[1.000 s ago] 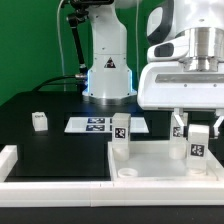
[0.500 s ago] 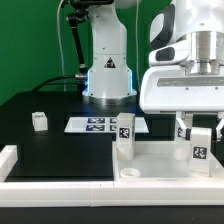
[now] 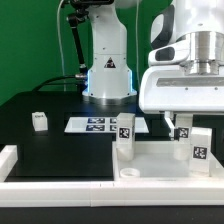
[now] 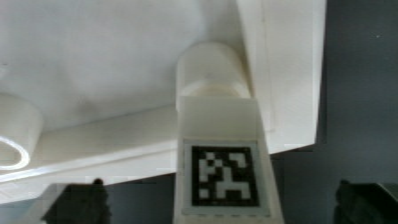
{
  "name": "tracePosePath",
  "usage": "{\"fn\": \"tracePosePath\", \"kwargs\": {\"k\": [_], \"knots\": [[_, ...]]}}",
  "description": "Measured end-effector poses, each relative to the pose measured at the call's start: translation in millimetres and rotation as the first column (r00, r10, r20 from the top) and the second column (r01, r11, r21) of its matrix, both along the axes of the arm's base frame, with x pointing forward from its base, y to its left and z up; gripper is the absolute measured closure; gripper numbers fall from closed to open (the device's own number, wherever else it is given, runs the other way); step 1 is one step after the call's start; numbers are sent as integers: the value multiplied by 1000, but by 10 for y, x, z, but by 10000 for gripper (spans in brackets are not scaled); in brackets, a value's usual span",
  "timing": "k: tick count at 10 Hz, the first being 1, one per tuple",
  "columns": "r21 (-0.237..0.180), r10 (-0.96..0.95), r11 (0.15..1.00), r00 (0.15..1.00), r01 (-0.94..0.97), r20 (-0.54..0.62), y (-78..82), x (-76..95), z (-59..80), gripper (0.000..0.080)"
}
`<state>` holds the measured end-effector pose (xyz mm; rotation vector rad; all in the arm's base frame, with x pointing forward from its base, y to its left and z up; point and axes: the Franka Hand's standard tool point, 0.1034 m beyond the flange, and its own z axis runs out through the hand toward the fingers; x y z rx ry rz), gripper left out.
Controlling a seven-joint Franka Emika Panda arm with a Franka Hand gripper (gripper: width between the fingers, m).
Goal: Assemble square table
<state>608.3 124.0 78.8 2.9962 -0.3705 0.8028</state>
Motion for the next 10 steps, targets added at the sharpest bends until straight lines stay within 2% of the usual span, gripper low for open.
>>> {"fn": "tracePosePath", "kwargs": {"k": [4, 6, 8, 9, 10], "knots": [[-13, 19, 1000, 1000, -19, -7, -10, 8, 9, 150], [-12, 8, 1000, 993, -9, -121, -155, 117, 202, 150], [-11, -24, 1000, 976, 22, -217, -237, 172, 214, 150], [-1, -55, 998, 947, 58, -316, -263, 172, 250, 150], [20, -76, 996, 928, 90, -366, -222, 209, 296, 150]]}}
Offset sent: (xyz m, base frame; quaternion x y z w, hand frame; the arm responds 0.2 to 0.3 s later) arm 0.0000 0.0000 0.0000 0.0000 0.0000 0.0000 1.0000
